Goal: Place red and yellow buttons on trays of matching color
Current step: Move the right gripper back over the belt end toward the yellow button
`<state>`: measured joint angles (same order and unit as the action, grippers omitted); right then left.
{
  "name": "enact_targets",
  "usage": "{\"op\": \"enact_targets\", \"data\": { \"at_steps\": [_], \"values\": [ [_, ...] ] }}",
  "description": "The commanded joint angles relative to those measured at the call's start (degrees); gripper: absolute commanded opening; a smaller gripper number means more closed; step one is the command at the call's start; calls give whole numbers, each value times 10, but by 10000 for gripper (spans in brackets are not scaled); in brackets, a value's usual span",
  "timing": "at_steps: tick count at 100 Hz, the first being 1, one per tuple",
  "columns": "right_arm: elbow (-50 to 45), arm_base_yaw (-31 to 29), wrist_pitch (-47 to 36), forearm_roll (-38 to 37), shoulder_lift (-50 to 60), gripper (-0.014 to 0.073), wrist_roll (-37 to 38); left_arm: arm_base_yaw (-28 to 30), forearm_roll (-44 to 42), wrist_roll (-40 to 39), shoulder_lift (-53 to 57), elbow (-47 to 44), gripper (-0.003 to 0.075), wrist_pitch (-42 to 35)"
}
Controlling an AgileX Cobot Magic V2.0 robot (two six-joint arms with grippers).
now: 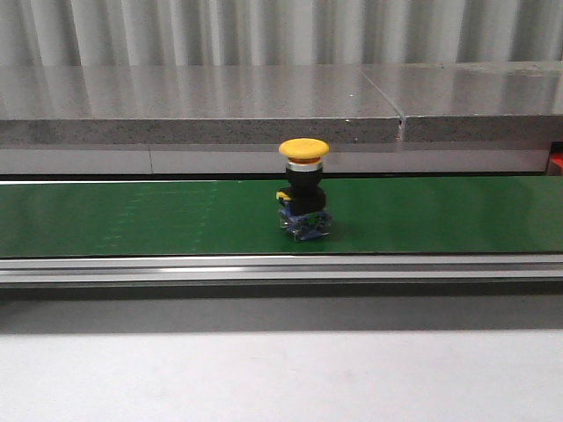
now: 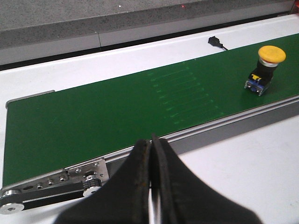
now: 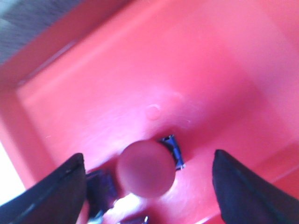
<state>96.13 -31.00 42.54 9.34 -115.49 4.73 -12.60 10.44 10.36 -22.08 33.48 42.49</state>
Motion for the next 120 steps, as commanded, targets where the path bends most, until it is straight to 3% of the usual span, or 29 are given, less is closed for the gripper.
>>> {"op": "enact_targets", "data": {
  "at_steps": [1, 28, 73, 120],
  "values": [
    [-5, 6, -26, 2, 67, 562, -18, -4, 11, 0, -4, 14, -20, -38],
    [-123, 47, -65, -11, 196, 562, -42, -4, 11, 0, -4, 14, -20, -38],
    [-267, 154, -47, -34, 389, 562, -47, -4, 11, 0, -4, 14, -20, -38],
    [-288, 284, 49, -32, 432, 562, -47, -4, 11, 0, -4, 14, -20, -38]
  ]
}}
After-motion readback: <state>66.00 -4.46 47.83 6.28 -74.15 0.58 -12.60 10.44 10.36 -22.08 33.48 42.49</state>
